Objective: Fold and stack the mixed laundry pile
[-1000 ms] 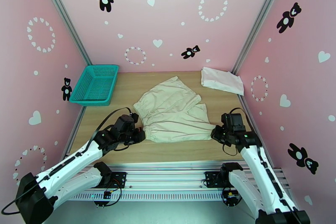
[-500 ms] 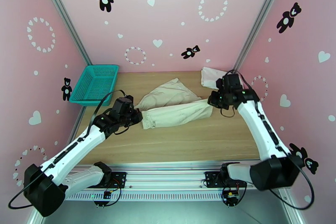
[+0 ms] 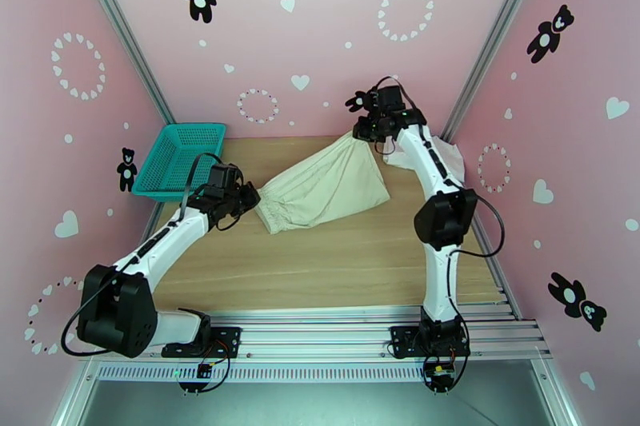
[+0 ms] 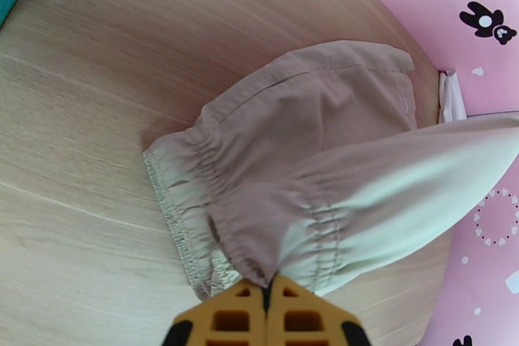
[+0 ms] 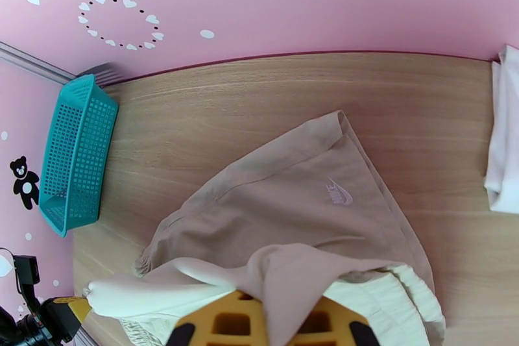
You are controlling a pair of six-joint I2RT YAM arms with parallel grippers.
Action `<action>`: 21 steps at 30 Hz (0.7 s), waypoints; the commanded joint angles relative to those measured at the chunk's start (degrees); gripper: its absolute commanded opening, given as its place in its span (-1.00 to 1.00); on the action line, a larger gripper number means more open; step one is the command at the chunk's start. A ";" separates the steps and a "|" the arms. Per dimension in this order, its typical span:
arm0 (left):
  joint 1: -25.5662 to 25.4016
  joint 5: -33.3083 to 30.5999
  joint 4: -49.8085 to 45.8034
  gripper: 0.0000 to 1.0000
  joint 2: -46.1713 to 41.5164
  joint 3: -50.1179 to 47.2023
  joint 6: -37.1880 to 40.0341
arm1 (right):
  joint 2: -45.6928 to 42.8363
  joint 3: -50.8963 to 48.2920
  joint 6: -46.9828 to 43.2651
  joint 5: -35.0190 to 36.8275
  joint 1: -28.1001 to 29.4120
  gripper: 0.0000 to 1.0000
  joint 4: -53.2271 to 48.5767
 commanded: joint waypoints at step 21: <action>3.00 -8.89 -9.03 0.60 1.63 8.05 5.96 | 14.27 10.54 4.04 -4.88 -1.32 0.34 10.51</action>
